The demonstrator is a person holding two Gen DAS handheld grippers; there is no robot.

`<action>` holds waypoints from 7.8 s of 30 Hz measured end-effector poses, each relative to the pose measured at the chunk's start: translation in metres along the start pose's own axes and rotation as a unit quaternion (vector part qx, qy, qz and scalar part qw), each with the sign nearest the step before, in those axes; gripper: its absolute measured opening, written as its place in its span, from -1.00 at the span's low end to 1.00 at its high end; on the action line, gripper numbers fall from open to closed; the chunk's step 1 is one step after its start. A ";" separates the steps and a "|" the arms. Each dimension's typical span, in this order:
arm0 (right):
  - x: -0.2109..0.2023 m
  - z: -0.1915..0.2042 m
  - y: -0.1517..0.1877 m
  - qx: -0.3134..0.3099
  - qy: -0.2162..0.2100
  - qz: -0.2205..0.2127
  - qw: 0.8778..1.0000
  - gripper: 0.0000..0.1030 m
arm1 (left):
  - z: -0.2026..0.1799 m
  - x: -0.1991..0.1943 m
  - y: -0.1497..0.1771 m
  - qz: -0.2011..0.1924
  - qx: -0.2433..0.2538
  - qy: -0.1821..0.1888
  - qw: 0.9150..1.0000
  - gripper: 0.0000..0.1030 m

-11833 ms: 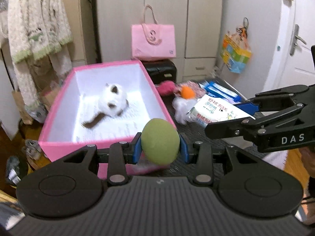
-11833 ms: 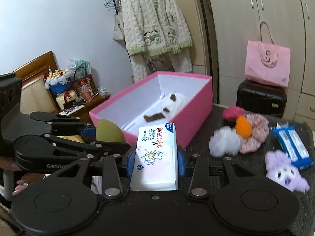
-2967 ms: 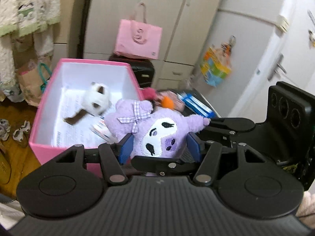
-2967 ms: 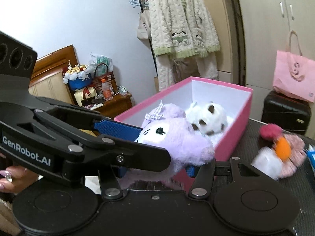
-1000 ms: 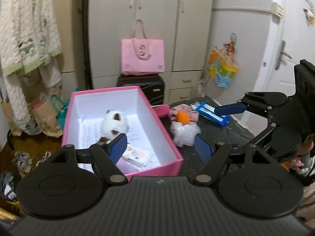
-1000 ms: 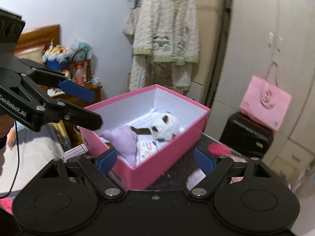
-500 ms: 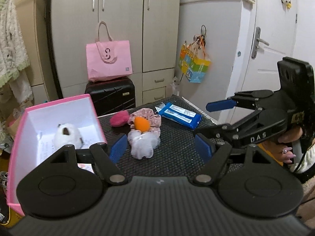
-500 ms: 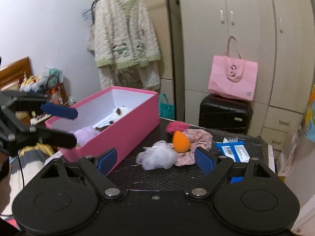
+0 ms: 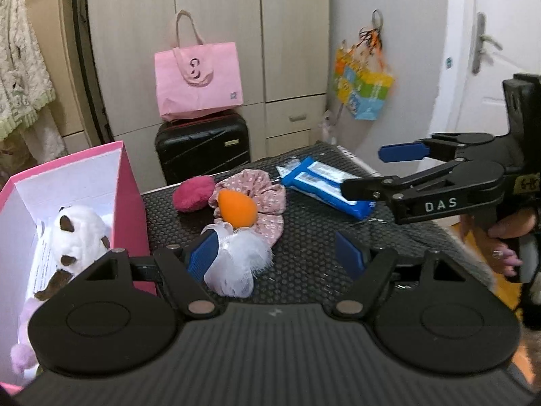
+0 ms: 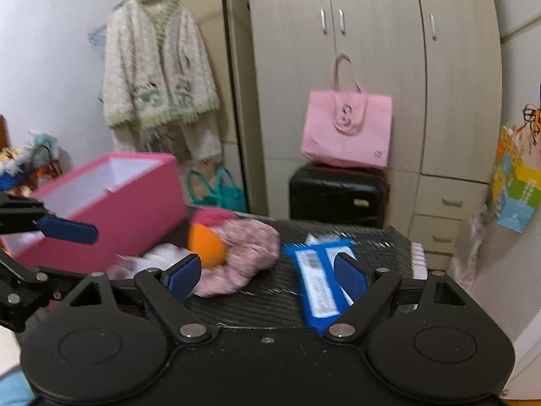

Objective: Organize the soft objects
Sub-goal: 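Move the left tool to the orange sponge while the right tool approaches the pink scrunchie, then grasp the orange sponge with the left tool while the right tool grasps the pink floral scrunchie, then carry the sponge and scrunchie together over the pink box, then open both tools to drop the sponge and scrunchie into the box, then move the left tool to the white mesh bath puff while the right tool approaches the strawberry plush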

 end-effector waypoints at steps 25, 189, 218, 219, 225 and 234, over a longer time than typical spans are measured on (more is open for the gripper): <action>0.094 0.054 -0.008 -0.222 -0.139 0.016 0.965 0.64 | 0.062 0.098 -0.024 -0.014 -0.169 -0.042 0.985 0.03; -0.087 0.229 -0.050 -0.166 -0.122 0.033 0.978 0.42 | 0.096 -0.188 0.023 0.003 -0.009 -0.025 1.000 0.66; -0.057 0.086 -0.032 -0.055 -0.071 0.047 0.995 0.53 | -0.021 -0.086 0.000 0.003 0.066 0.059 0.996 0.67; -0.051 0.084 -0.033 -0.054 -0.073 0.048 0.995 0.53 | -0.020 -0.080 -0.002 0.002 0.060 0.062 0.996 0.67; -0.015 0.072 -0.035 -0.043 -0.089 0.057 0.994 0.53 | -0.012 -0.041 -0.005 -0.008 0.015 0.050 0.999 0.67; 0.030 0.065 -0.034 -0.072 -0.104 0.046 0.991 0.53 | 0.000 0.013 0.001 -0.006 -0.006 0.004 1.000 0.67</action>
Point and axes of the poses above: each gripper's, at about its wrist camera, not at the fingertips, and x roughly the way its jaws point, z to its left, y to its underside, the point moved 7 cm from there along x, roughly the way its jaws point, and after that the axes turned 13 degrees about y, right-handed, at the moved point
